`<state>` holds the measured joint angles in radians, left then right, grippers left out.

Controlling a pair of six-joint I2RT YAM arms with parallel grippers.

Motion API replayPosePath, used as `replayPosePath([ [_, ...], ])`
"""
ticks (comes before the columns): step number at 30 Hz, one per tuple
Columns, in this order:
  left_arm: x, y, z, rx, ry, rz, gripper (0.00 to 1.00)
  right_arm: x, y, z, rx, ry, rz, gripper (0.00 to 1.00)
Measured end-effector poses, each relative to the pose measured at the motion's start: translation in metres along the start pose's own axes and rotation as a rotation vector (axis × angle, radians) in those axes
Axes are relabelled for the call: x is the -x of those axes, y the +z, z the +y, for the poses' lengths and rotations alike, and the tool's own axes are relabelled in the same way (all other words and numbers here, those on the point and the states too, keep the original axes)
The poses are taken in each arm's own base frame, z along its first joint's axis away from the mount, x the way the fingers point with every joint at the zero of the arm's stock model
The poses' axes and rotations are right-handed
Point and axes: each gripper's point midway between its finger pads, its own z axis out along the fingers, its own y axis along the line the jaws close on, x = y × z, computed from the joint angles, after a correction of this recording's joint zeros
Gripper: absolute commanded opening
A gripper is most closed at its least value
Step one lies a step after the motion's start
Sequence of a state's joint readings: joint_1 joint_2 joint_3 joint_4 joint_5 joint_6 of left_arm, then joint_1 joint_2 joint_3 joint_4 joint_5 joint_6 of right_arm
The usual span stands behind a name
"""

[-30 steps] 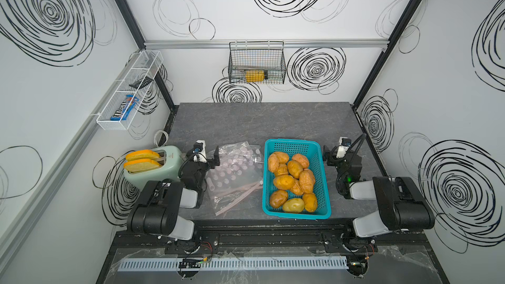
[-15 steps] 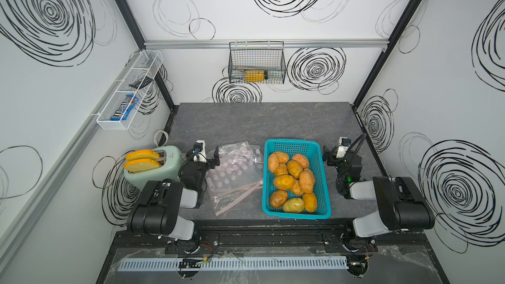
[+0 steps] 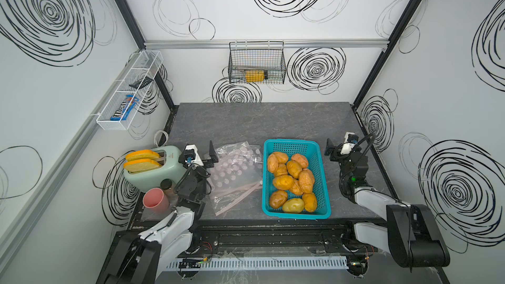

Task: Put the potatoes into a zipper bag and zip it
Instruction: Adjust the basket at the center of the board.

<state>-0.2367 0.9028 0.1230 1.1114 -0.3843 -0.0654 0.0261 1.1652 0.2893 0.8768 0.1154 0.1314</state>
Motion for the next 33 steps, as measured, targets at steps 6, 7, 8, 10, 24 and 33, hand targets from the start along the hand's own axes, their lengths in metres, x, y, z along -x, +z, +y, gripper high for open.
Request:
replayPosePath([
  [6, 0.022, 0.000, -0.002, -0.004, -0.209, -0.007, 0.96, 0.036, -0.011, -0.054, -0.144, 0.388, -0.013, 0.97],
  [7, 0.019, 0.001, -0.002, -0.012, -0.235, 0.019, 0.96, 0.040, -0.015, -0.061, -0.154, 0.431, -0.016, 0.97],
  [8, 0.015, 0.005, -0.005, -0.034, -0.259, 0.058, 0.96, 0.042, -0.020, -0.069, -0.170, 0.472, -0.016, 0.97],
  [10, 0.013, 0.013, -0.010, -0.057, -0.291, 0.139, 0.96, 0.043, -0.030, -0.076, -0.176, 0.543, -0.004, 0.97],
  [24, 0.002, -0.018, -0.156, -0.418, 0.013, 0.688, 0.99, 0.043, -0.091, 0.012, 0.186, 0.461, 0.066, 0.97],
  [33, -0.009, -0.086, -0.161, -0.568, 0.371, 0.841, 0.97, 0.004, -0.089, 0.004, 0.140, 0.487, 0.133, 0.98],
])
